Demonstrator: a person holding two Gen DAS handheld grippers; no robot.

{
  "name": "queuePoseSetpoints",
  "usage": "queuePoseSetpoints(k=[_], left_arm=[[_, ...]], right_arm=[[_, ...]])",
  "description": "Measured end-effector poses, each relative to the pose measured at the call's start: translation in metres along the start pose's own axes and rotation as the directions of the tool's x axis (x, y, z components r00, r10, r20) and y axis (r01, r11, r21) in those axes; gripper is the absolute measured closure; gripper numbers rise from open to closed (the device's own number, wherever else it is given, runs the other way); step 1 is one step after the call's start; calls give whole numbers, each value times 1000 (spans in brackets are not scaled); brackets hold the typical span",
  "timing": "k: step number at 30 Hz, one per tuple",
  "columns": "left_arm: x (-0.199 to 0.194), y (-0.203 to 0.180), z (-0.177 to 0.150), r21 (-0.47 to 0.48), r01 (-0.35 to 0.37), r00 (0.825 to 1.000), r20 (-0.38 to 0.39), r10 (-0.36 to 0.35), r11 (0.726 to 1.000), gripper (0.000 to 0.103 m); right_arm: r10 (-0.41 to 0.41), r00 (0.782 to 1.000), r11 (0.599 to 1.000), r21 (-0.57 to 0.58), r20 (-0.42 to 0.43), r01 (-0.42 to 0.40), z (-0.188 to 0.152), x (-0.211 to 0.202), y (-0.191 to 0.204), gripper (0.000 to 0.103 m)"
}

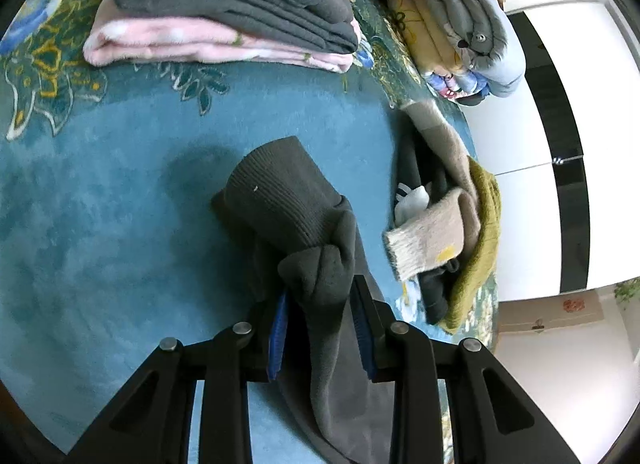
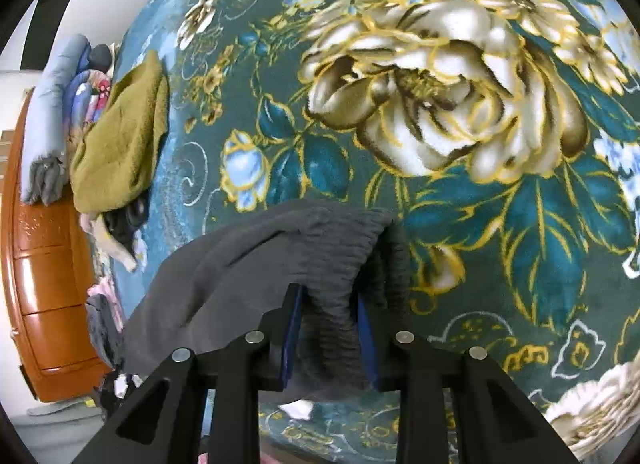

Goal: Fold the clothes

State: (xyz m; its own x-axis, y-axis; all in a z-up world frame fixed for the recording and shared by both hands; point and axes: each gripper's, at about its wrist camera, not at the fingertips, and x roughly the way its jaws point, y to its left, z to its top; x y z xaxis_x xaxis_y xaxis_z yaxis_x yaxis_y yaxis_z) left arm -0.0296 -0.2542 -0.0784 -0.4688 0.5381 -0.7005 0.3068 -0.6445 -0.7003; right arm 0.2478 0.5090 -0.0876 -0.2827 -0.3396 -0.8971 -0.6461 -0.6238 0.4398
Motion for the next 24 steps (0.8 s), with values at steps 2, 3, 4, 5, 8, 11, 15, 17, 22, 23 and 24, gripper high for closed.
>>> queuePoseSetpoints(k=[2,3,4,5,8,11,15,17,22,23,24], left_arm=[[1,1,1,-14,9,1000,3,-9,1000,73],[2,0,2,-16,13,1000,7,-12,1000,73],[1,-3,2,-6,9,1000,14,-9,1000,73],[0,-6,2,4,6,1000,20,-6,1000,79],[-3,-17,3,50,-16,999,38,14,999,93],[-11,-31,5,104,-6,999,54,0,995,95],[-36,-38,17,108,135,985,89,-145,985,96],[-42,-36,24,117,127,984,108,-140,985,95],[0,4,26,63,-85,996,-8,85,994,95],[5,13,24,48,-102,994,-20,103,994,95],[6,20,23,32,-100,995,-20,100,995,94]], right_arm=[[6,1000,1000,2,-5,-6,2,-2,0,73],[6,1000,1000,-4,-1,-6,2,-4,2,73],[3,1000,1000,-12,4,-3,2,-6,3,74],[0,1000,1000,-21,10,0,2,-8,5,76],[2,1000,999,-53,26,0,3,-17,13,86],[38,999,997,-66,26,-37,2,-28,16,91],[104,995,987,-120,1,-103,-6,-49,24,94],[108,994,986,-125,-18,-110,-12,-50,21,94],[-72,991,995,-77,-114,64,-28,-4,-3,94],[-89,989,994,-72,-116,81,-28,1,-4,93],[-103,988,993,-70,-116,95,-27,5,-4,93]])
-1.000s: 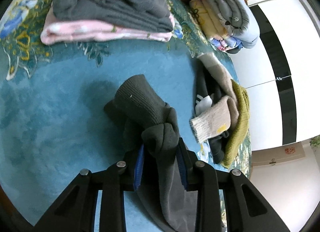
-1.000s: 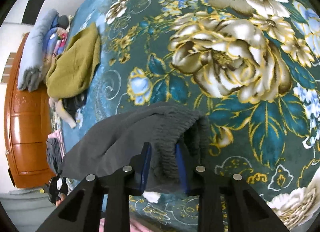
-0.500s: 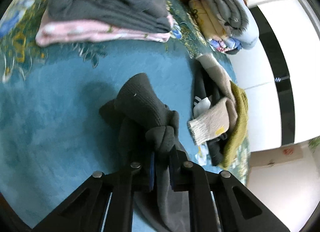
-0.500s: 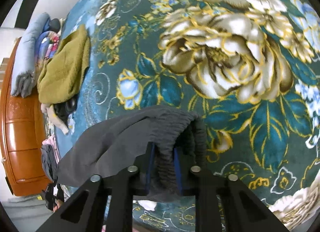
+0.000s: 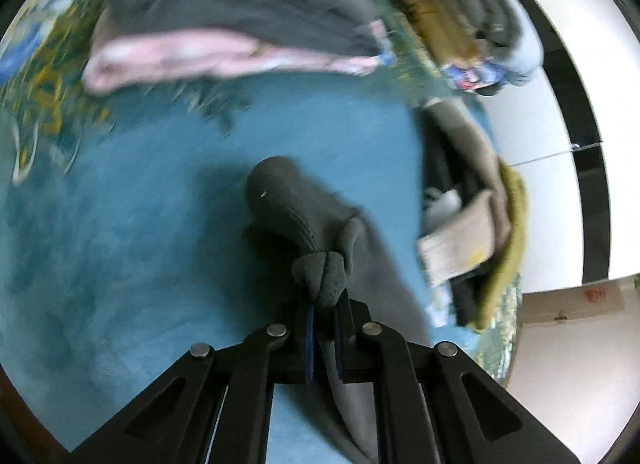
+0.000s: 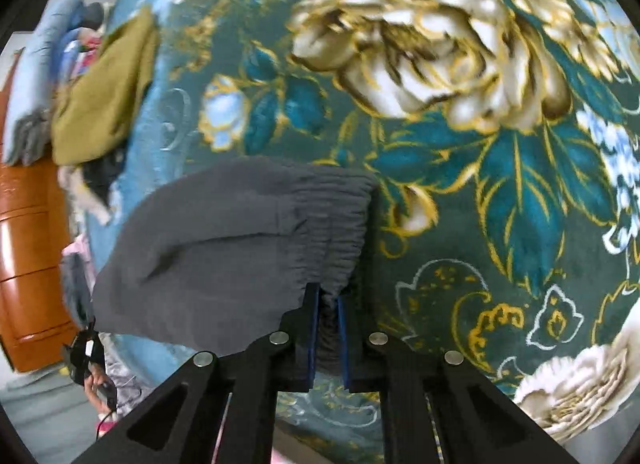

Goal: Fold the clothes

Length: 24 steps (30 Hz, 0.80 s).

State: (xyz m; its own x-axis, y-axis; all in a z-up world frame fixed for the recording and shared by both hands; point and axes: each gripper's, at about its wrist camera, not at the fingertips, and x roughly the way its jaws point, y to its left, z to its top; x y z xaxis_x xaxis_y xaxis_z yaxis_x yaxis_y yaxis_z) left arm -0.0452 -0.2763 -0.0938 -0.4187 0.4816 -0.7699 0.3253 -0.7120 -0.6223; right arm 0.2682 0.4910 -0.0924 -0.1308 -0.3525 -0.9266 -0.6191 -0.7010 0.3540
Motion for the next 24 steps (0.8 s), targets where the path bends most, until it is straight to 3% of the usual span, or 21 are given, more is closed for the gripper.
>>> queuePoseSetpoints(k=[4,6,8,10,12,16,18,21,23,24], left_arm=[[1,9,0,-32,26,1000,-5,-26,999,93],[-1,7,2,-14,3,1000,-7,-3,1000,84],[-4,5,4,2,-26,1000,1,26,1000,52],[-6,11,3,-16,-15,1000,13,16,1000,46],[2,21,2,-65,3,1000,-19,-4,998,45],[18,33,-7,-162,103,992,-50,-112,981,46],[28,37,-13,-230,170,981,-55,-187,958,46],[39,37,-19,-282,175,981,-36,-193,943,50],[42,37,-21,-309,188,979,-16,-203,932,68],[42,36,-22,-323,186,980,-9,-200,928,72]], right_arm=[[-45,998,999,-23,-36,44,9,2,6,89],[-71,996,997,-45,-61,68,16,1,11,82],[-112,993,990,-88,-30,109,27,-10,16,72],[-138,988,985,-98,63,144,41,-24,25,65],[-133,979,983,-102,151,150,51,-32,40,62],[16,976,977,-212,217,31,53,-20,110,62],[130,979,952,-296,155,-79,49,-1,156,62],[217,976,883,-429,6,-193,34,37,223,59],[215,973,840,-492,-88,-230,21,66,257,59],[214,969,828,-505,-119,-245,17,75,265,59]])
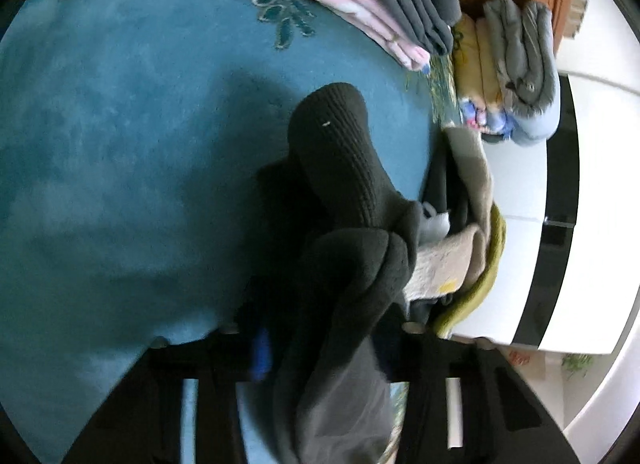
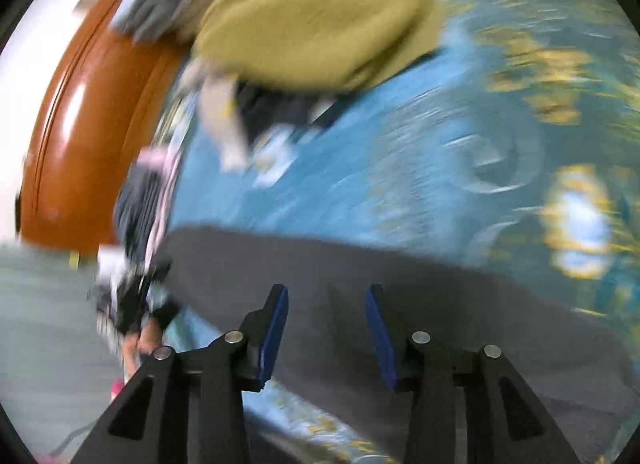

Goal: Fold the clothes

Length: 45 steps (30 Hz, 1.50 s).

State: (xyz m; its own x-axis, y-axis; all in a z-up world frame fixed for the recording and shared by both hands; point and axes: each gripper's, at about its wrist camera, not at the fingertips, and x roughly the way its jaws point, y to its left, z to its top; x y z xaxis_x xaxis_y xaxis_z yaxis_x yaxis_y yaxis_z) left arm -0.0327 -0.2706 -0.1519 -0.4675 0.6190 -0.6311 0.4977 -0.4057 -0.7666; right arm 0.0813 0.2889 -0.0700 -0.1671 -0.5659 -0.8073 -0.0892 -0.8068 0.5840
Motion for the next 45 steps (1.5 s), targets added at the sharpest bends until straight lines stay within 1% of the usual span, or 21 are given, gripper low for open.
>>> queuePoseSetpoints(k=[2,5,7,9,11,14,17,19,21,22,26,27,28,30,35,37,38,39,41,43,45], left_arm=[[0,-4,-1,1,-15,1000,12,15,1000,79],[-5,-22,-6,79,-83,996,45,79,993,84],[-15,-44,-14,183,-136,989,86,122,974,85],[-23,-76,-28,322,-186,979,140,147,928,86],[-29,-111,-48,456,-223,970,186,153,862,86],[-38,-155,-89,632,-252,963,235,128,733,86],[-40,-191,-135,771,-272,960,260,106,575,86],[-33,-204,-168,842,-288,957,266,113,455,86],[-22,-207,-196,884,-281,959,248,133,373,86],[-16,-206,-210,899,-272,961,234,148,343,86],[2,-199,-246,928,-233,964,180,197,291,86],[10,-198,-257,938,-223,962,168,216,266,85],[16,-200,-266,946,-223,958,168,232,235,85],[31,-197,-290,963,-221,945,173,276,152,85],[51,-189,-329,973,-230,907,212,365,7,83],[52,-187,-335,972,-235,896,224,383,-19,80],[52,-186,-338,971,-237,891,229,392,-30,75],[51,-184,-338,971,-236,887,228,401,-31,71],[50,-182,-341,973,-229,885,222,410,-32,53],[49,-182,-343,975,-220,884,214,416,-34,46],[50,-182,-345,976,-214,881,213,422,-45,45]], right_arm=[[25,999,1000,-17,-38,-26,0,19,9,59],[43,998,999,-12,-51,-44,-3,32,7,59],[37,999,999,8,-37,-37,-6,32,-1,59],[34,999,999,27,-17,-33,-5,31,-8,59],[30,1000,999,39,4,-30,-5,26,-13,59],[29,999,998,50,30,-31,-5,21,-16,59],[34,998,998,50,61,-37,-3,14,-15,59],[36,996,998,43,81,-40,-3,9,-14,59],[37,994,998,36,101,-41,-3,5,-13,59],[35,993,999,37,109,-39,-4,2,-14,59],[24,990,998,54,137,-32,-9,-7,-22,59],[20,990,998,59,143,-29,-11,-10,-25,59],[16,989,997,67,148,-26,-12,-12,-28,59],[10,987,996,81,159,-24,-15,-16,-34,59],[5,986,996,83,167,-19,-21,-20,-40,59],[3,986,997,79,169,-17,-24,-22,-41,59],[3,986,997,78,169,-17,-25,-22,-41,59],[4,986,997,78,169,-18,-25,-22,-42,59],[4,986,997,77,168,-17,-27,-22,-43,59],[3,986,997,75,167,-16,-27,-22,-43,59],[2,986,997,74,167,-15,-28,-22,-44,59]])
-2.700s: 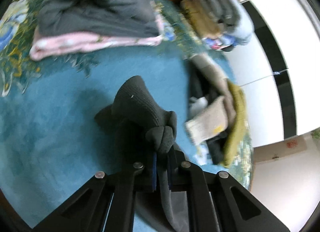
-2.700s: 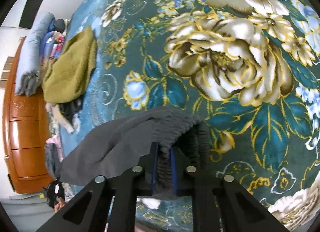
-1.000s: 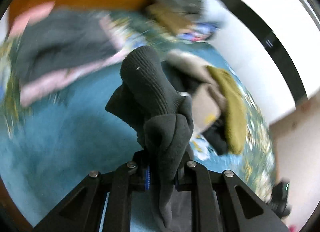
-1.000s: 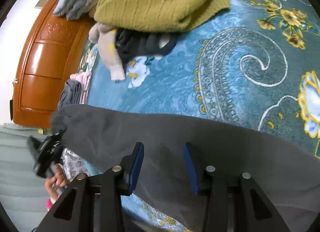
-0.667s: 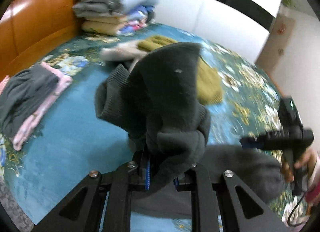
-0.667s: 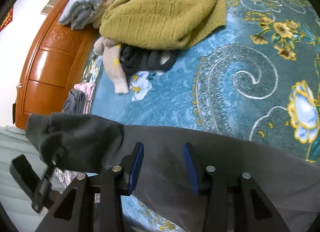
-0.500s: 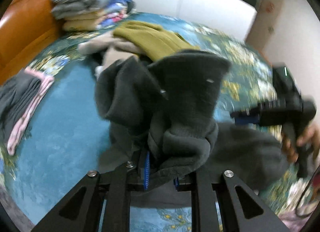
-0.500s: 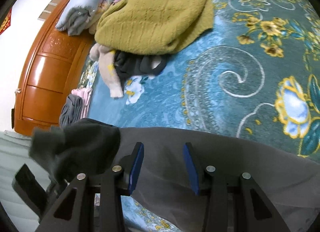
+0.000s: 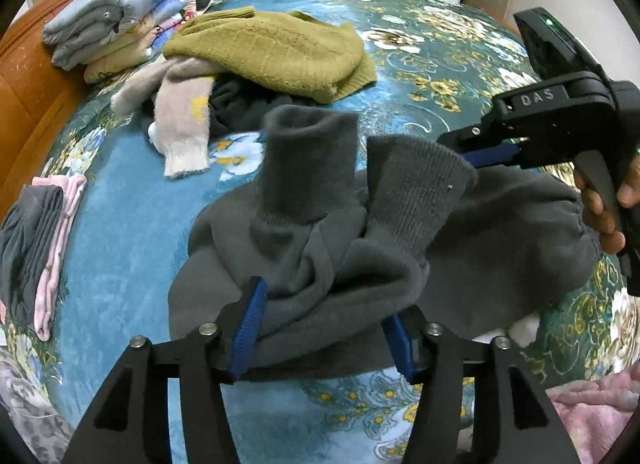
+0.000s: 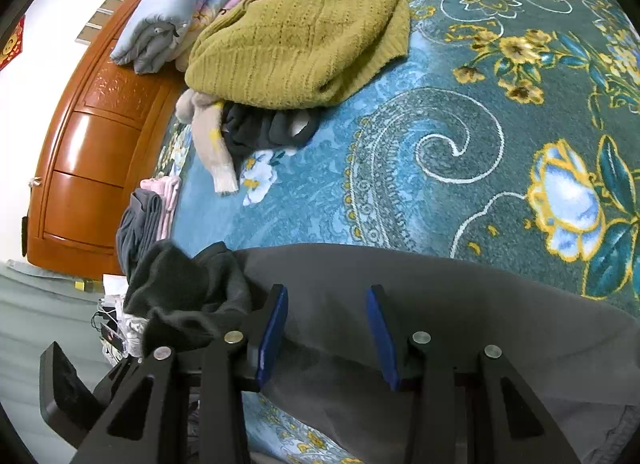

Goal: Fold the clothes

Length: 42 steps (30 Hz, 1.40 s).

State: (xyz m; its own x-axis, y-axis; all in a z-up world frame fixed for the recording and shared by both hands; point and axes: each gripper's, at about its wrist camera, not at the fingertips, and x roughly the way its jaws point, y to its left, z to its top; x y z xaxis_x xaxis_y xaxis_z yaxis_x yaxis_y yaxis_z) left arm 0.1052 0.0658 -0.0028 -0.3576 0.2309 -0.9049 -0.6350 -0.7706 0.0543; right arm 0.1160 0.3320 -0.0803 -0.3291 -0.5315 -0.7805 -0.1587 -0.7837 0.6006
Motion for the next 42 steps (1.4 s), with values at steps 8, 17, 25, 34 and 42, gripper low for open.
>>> queuePoseSetpoints(k=[8,17,25,34,42], left_arm=[[-21,27,-8,-137,158,987,39,-155,978,43],[-24,101,-23,-480,241,970,131,-203,843,40],[29,133,-57,-696,261,957,96,-274,669,40],[34,153,-79,-763,340,929,180,-324,550,40],[18,163,-91,-758,427,899,295,-323,494,40]], right_arm=[[10,1000,1000,5,2,-10,0,-3,-3,59],[106,993,994,-4,-43,-107,-2,-9,15,55],[197,971,980,57,-135,-191,-13,24,29,55],[159,967,987,7,-197,-161,-12,52,54,93],[213,948,962,-118,-238,-246,-31,3,85,100]])
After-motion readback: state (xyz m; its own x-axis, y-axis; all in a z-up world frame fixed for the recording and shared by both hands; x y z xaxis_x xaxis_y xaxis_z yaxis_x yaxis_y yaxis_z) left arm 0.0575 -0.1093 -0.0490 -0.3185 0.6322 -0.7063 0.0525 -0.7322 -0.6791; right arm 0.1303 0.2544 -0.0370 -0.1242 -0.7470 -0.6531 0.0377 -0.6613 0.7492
